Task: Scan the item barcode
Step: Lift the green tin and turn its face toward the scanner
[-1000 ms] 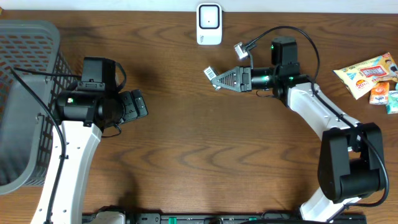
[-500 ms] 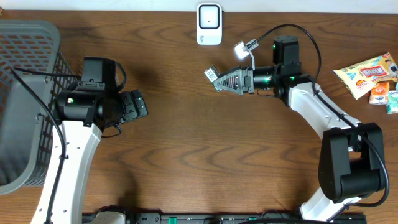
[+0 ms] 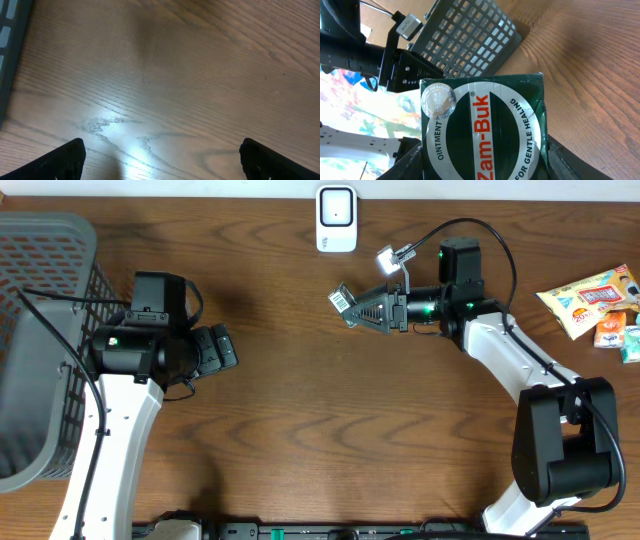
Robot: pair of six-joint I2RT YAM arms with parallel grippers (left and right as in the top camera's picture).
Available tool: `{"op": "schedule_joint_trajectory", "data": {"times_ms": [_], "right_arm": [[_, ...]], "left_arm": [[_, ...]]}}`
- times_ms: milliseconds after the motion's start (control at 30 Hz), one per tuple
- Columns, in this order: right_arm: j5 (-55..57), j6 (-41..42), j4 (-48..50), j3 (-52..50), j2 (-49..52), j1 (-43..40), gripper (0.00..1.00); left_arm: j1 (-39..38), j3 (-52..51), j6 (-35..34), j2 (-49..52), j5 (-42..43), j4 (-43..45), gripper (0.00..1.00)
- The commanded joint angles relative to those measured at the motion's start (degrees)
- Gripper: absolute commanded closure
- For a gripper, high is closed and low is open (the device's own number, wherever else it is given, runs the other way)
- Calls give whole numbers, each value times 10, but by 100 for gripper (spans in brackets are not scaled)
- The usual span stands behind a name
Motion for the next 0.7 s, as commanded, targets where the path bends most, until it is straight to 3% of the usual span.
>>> {"op": "schedule_joint_trajectory", "data": {"times_ms": [0,667], "right_arm": [[-8,-12,2,0,-8,-2,52],[62,-12,-7,0,-8,0,57]], "left_arm": [[3,0,1,0,-2,-3,2],[3,0,1,0,-2,-3,2]]}}
